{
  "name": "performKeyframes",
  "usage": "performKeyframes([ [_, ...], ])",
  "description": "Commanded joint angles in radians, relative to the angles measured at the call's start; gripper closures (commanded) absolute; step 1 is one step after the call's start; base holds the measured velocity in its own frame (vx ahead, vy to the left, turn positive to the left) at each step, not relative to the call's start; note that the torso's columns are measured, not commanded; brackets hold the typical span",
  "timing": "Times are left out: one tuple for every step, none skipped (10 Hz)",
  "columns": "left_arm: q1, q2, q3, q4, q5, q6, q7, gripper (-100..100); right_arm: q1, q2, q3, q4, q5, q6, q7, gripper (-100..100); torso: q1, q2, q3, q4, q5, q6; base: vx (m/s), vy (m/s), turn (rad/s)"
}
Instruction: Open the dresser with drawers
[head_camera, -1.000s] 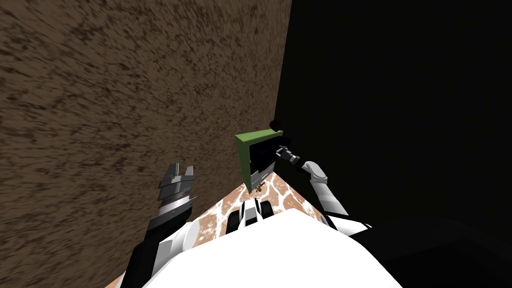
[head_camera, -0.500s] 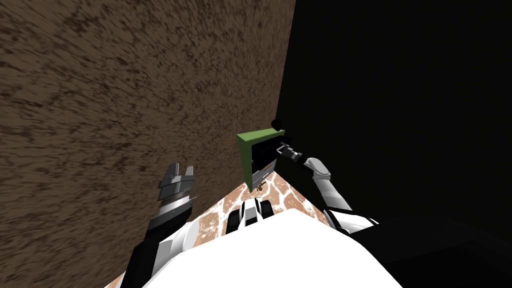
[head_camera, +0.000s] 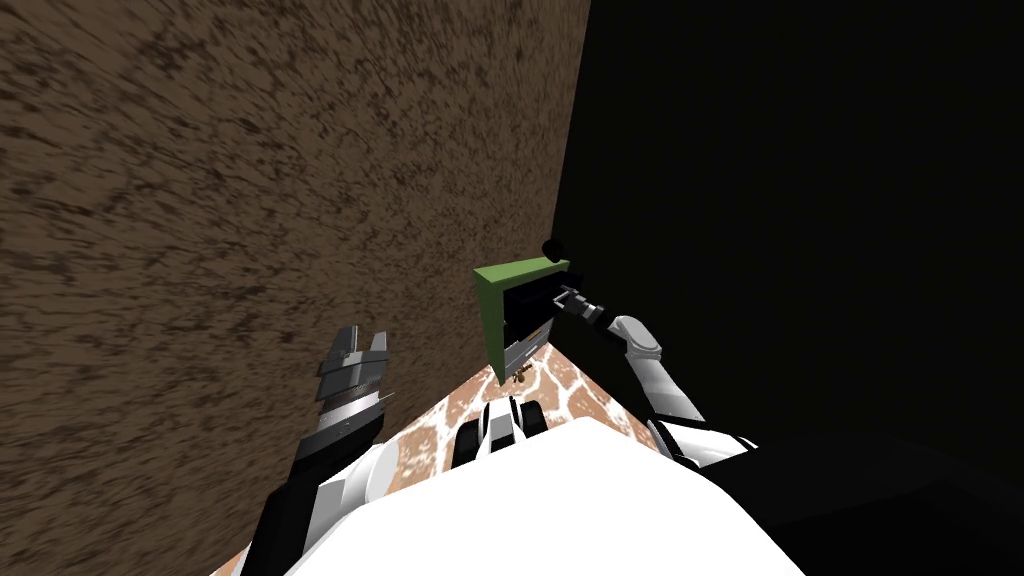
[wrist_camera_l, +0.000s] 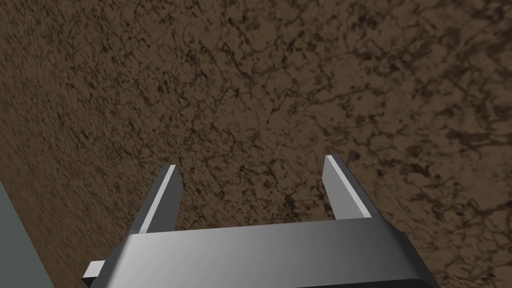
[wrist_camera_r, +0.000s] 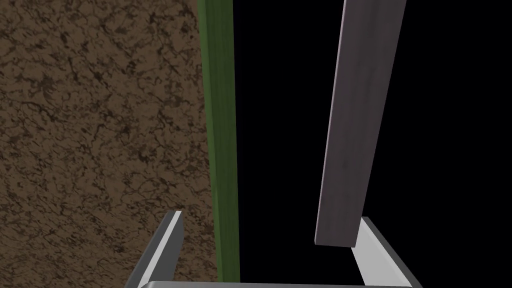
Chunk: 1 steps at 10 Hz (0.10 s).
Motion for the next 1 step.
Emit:
performKeyframes([
  [0.000,0.000,0.000,0.000,0.000,0.000,0.000,0,0.000,0.000,0.000,0.000,0.000,0.000,0.000,0,0.000,0.000,0.000,0.000,0.000,0.000,0.000,0.000,0.000],
])
